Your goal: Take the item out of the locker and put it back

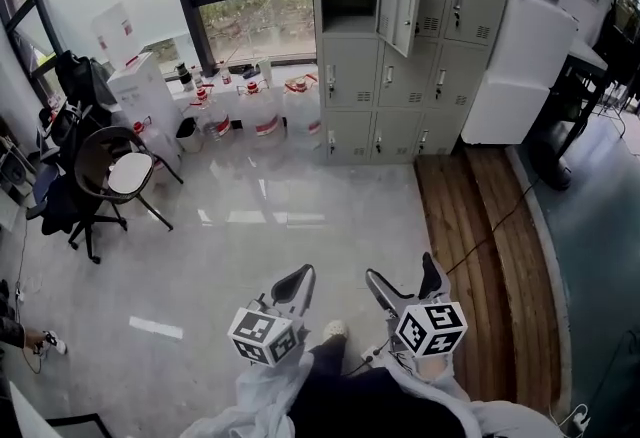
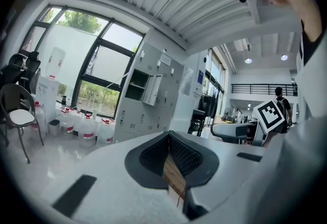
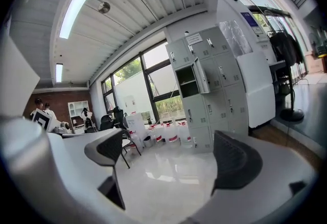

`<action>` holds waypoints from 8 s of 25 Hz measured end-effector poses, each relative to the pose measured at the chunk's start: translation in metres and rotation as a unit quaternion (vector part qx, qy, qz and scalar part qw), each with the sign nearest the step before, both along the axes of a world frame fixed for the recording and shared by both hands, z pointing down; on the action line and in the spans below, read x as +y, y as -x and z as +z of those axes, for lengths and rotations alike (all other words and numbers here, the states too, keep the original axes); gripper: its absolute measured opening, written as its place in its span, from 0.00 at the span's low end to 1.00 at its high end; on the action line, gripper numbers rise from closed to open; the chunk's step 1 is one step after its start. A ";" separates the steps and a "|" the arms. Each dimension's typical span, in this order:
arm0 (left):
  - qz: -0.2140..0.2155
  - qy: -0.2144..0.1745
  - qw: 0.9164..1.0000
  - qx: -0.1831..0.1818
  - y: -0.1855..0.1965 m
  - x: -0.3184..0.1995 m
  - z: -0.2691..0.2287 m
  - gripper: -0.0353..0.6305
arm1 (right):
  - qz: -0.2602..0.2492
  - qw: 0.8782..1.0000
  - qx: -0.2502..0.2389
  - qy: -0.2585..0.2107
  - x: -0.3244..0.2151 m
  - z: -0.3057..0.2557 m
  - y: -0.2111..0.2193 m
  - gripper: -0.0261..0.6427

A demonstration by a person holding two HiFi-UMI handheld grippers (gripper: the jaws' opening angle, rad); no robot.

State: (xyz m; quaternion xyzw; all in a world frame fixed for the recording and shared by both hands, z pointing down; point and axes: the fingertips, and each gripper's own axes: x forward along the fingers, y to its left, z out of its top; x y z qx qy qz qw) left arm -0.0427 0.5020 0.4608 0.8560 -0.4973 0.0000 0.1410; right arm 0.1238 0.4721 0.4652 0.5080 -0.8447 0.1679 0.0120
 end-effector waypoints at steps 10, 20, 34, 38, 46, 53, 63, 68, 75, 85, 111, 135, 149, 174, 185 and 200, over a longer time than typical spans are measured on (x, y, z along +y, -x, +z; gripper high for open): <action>0.016 0.005 1.000 -0.003 0.021 -0.105 -0.003 0.06 | 0.027 1.000 -0.004 -0.001 -0.100 -0.008 0.011 0.89; 0.035 0.002 0.999 -0.003 0.038 -0.178 0.001 0.06 | 0.014 1.000 0.007 -0.007 -0.165 -0.007 0.035 0.89; 0.037 0.019 0.999 0.002 0.046 -0.179 0.010 0.06 | 0.004 1.000 0.014 -0.024 -0.169 -0.011 0.043 0.89; 0.036 0.022 0.999 0.001 0.048 -0.183 0.013 0.06 | 0.017 1.000 0.007 -0.023 -0.171 -0.006 0.041 0.89; 0.026 0.017 1.000 0.004 0.053 -0.215 0.011 0.06 | 0.005 1.000 0.013 -0.017 -0.204 -0.002 0.047 0.89; 0.027 0.014 1.000 -0.001 0.045 -0.274 0.011 0.06 | 0.000 1.000 0.010 -0.015 -0.263 -0.001 0.042 0.89; 0.014 0.003 1.000 -0.010 0.039 -0.388 -0.005 0.06 | -0.005 1.000 0.003 -0.019 -0.384 -0.014 0.030 0.89; 0.005 -0.003 1.000 -0.010 0.035 -0.443 -0.010 0.06 | -0.020 1.000 0.006 -0.024 -0.440 -0.019 0.029 0.89; 0.000 -0.008 1.000 -0.013 0.022 -0.503 -0.009 0.06 | -0.033 0.999 0.005 -0.027 -0.503 -0.018 0.019 0.89; -0.016 -0.015 1.000 -0.022 0.008 -0.536 -0.003 0.06 | -0.049 0.998 -0.003 -0.031 -0.546 -0.010 0.003 0.89; -0.032 -0.026 0.999 -0.021 0.023 -0.635 -0.020 0.06 | -0.072 0.996 -0.004 -0.046 -0.644 -0.035 0.024 0.89; -0.008 -0.071 0.997 -0.024 0.078 -0.853 -0.065 0.06 | -0.114 0.989 0.012 -0.090 -0.850 -0.099 0.111 0.89; -0.012 -0.131 0.991 -0.028 0.114 -0.919 -0.117 0.06 | -0.201 0.954 0.071 -0.211 -0.909 -0.197 0.158 0.89; -0.084 -0.173 0.981 -0.001 0.162 -0.951 -0.161 0.06 | -0.405 0.850 0.261 -0.215 -1.051 -0.281 0.242 0.89; -0.121 -0.172 0.978 -0.009 0.170 -0.973 -0.164 0.06 | -0.423 0.855 0.278 -0.111 -1.130 -0.238 0.250 0.89; -0.132 -0.168 0.977 -0.010 0.175 -0.973 -0.157 0.06 | -0.420 0.849 0.318 -0.033 -1.160 -0.214 0.255 0.89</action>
